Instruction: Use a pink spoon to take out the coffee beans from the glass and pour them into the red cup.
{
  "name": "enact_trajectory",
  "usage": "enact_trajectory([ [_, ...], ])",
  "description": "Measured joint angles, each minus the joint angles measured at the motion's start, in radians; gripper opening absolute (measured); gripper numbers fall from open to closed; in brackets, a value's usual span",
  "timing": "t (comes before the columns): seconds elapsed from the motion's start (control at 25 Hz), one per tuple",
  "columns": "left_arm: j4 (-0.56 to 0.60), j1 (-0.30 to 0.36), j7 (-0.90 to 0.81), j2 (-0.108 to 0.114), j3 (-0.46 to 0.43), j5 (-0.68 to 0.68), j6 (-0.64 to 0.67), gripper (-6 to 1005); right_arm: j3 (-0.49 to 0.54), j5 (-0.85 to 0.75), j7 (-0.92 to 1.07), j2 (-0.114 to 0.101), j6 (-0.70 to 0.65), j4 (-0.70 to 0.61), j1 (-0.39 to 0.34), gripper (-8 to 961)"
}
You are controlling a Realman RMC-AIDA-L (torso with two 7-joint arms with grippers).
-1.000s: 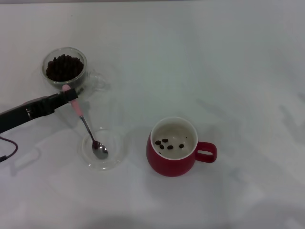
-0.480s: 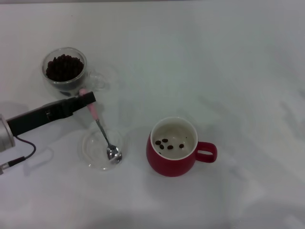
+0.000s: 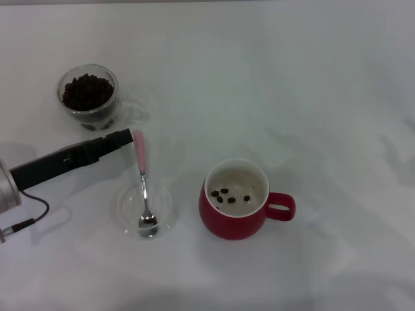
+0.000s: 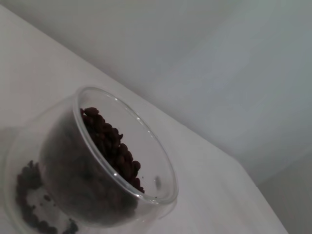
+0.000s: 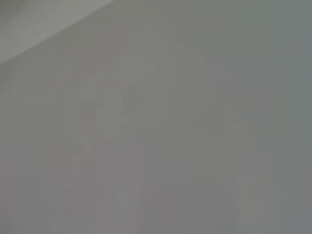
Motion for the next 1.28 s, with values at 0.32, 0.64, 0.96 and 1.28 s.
enact_trajectory([
  [0.32,0.002,0.031,0.082,0.001,-0.074,-0.002,0.01,538,0.0,-0.001,-0.001,0.0,0.001,0.001,0.029,604],
  [0.64,0.037,0.07,0.428,-0.005,-0.24,-0.023,0.118,647,0.002,0.035,-0.007,0.003,0.001,-0.001,0.025,604],
  [0.96,0.032,0.119,0.815,-0.007,-0.271,-0.184,0.132,656,0.021,0.042,-0.01,0.006,-0.001,0.001,0.012,604],
  [1.28,-0.009,0.256,1.087,-0.007,-0.337,-0.498,0.137,657,0.09,0.054,-0.011,0.008,0.004,0.004,-0.048,604],
])
